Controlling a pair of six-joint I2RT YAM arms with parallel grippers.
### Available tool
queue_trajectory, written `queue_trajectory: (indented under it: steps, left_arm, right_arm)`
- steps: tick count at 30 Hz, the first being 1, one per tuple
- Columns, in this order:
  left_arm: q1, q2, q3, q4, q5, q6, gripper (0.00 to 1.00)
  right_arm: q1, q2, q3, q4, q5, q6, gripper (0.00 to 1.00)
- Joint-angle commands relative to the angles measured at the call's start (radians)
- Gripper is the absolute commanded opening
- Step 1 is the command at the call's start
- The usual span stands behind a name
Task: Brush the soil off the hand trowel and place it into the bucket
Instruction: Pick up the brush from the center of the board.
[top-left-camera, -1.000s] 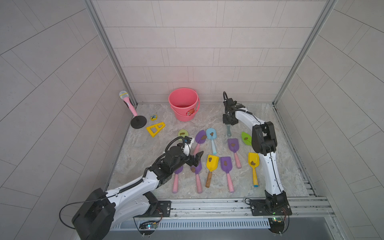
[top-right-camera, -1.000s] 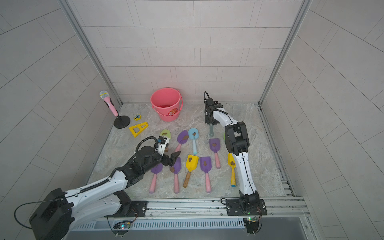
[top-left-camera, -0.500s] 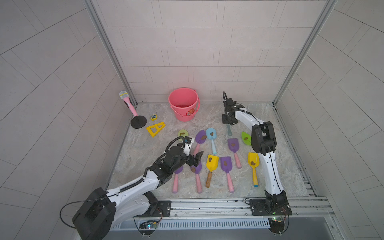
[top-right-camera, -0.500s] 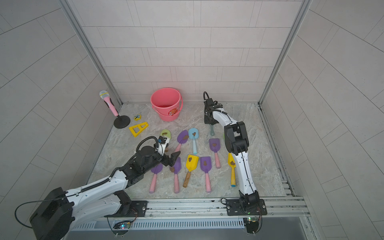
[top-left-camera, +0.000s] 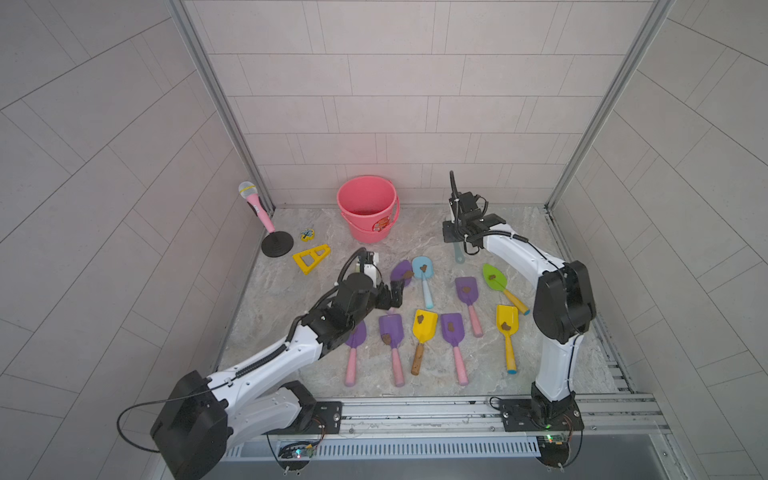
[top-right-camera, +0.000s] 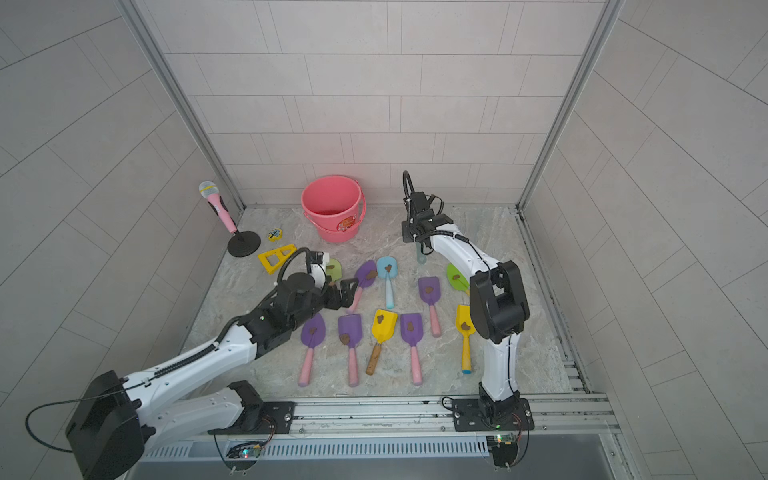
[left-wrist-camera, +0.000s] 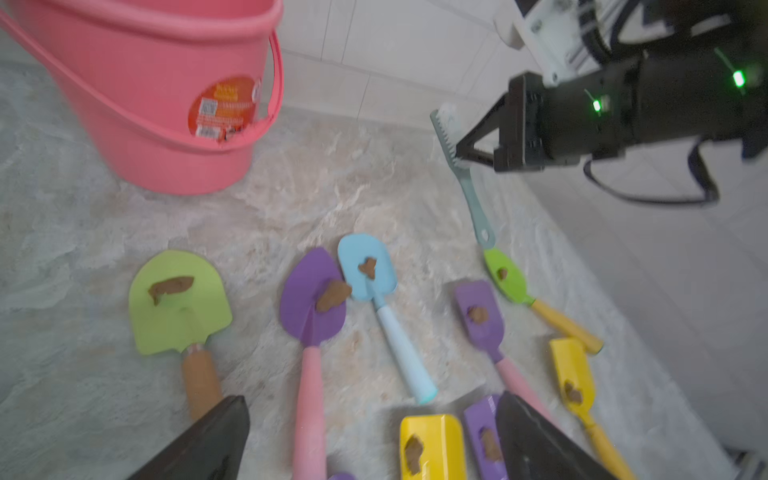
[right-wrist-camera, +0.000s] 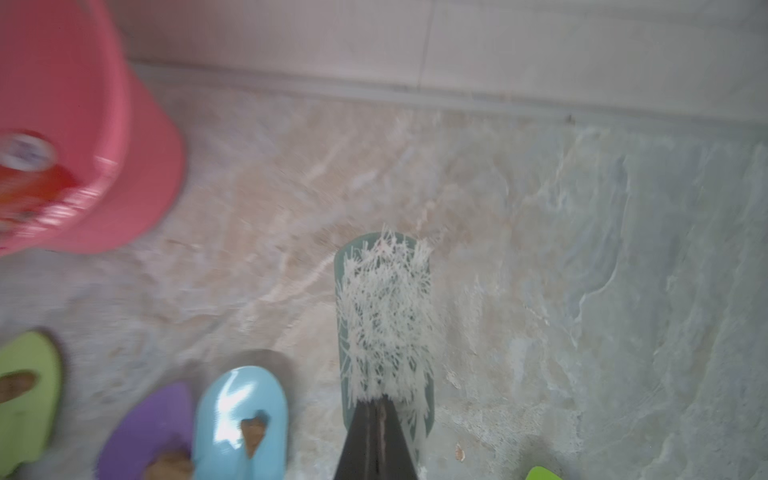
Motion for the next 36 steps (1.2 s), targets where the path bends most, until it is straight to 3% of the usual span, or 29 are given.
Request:
queue_trajectory:
  steps: [1, 7, 12, 18, 22, 27, 30, 33, 36]
  left_arm:
    - [0.032, 0.010, 0.172, -0.214, 0.002, -0.211, 1.00]
    - [0.157, 0.079, 0.305, -0.234, 0.309, -0.439, 1.00]
    - [0.161, 0.129, 0.345, -0.109, 0.517, -0.348, 1.00]
    - [0.152, 0.149, 0.341, 0.006, 0.600, -0.316, 0.98]
    - [0.146, 0.171, 0.337, 0.006, 0.569, -0.312, 0.96]
    - [0.148, 0.223, 0.348, 0.007, 0.561, -0.354, 0.78]
    - [0.147, 0.237, 0.337, 0.069, 0.547, -0.440, 0.69]
    - [0.146, 0.247, 0.317, 0.185, 0.544, -0.557, 0.49]
    - [0.146, 0.247, 0.329, 0.146, 0.499, -0.612, 0.30]
  right_arm:
    - [0.050, -0.162, -0.104, 0.111, 0.001, -0.039, 0.00]
    - [0.168, -0.405, -0.272, 0.136, -0.115, -0.052, 0.00]
    - [0.189, -0.498, -0.349, 0.153, -0.329, 0.063, 0.00]
    - [0.205, -0.509, -0.349, 0.119, -0.498, 0.126, 0.00]
    - [0.223, -0.510, -0.322, 0.116, -0.566, 0.140, 0.00]
    - [0.269, -0.500, -0.285, 0.100, -0.589, 0.134, 0.00]
    - [0.291, -0.499, -0.291, 0.105, -0.598, 0.126, 0.00]
    - [0.304, -0.496, -0.292, 0.099, -0.568, 0.105, 0.00]
    - [0.306, -0.497, -0.275, 0.045, -0.483, 0.061, 0.00]
